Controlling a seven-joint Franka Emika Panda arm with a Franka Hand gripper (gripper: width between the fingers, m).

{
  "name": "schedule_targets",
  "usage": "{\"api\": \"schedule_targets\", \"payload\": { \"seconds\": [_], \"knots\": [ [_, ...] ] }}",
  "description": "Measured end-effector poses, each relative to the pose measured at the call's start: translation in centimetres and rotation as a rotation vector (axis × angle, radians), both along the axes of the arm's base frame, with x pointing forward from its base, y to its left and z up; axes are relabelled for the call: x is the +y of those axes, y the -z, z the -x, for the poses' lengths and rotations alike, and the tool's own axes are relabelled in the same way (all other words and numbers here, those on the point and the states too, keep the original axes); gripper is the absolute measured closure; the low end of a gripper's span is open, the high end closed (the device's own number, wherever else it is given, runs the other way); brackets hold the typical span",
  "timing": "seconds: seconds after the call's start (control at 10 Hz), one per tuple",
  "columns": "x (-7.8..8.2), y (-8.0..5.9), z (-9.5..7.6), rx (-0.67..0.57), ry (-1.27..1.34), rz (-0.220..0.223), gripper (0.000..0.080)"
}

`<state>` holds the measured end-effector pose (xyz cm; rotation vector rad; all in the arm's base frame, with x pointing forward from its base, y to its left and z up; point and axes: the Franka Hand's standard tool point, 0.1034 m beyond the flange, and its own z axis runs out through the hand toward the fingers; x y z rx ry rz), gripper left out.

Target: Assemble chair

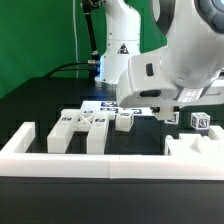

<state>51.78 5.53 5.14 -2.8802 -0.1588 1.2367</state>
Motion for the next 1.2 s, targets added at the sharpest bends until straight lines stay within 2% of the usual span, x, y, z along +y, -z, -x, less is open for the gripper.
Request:
{"api": "schedule_targets", "payload": {
  "seconds": [0.1, 0.2, 0.3, 0.4, 0.5, 0.6, 0.7, 0.9, 1.0, 1.1, 1.2],
  "knots": [
    [0.0, 0.1, 0.4, 0.01, 0.0, 0.001, 0.0509],
    [0.0, 0.3, 0.0, -0.01, 0.0, -0.001, 0.0509],
    [0.1, 0.5, -1.5, -0.13, 0.002, -0.008, 0.0509],
    [0.3, -0.7, -1.7, -0.187, 0.001, -0.014, 0.0509],
    [0.5, -2.3, -2.8, -0.232, -0.003, -0.019, 0.0509],
    [0.7, -3.3, -3.8, -0.273, -0.011, -0.022, 0.0509],
    [0.6, -3.8, -5.1, -0.355, -0.009, -0.029, 0.0509],
    [0.6, -3.4, -5.3, -0.496, -0.005, -0.038, 0.0509],
    [0.5, -3.4, -6.0, -0.593, -0.003, -0.043, 0.0509],
    [0.5, -3.4, -6.1, -0.663, -0.001, -0.047, 0.0509],
    [0.5, -3.8, -6.1, -0.694, 0.007, -0.048, 0.0509]
  ]
}}
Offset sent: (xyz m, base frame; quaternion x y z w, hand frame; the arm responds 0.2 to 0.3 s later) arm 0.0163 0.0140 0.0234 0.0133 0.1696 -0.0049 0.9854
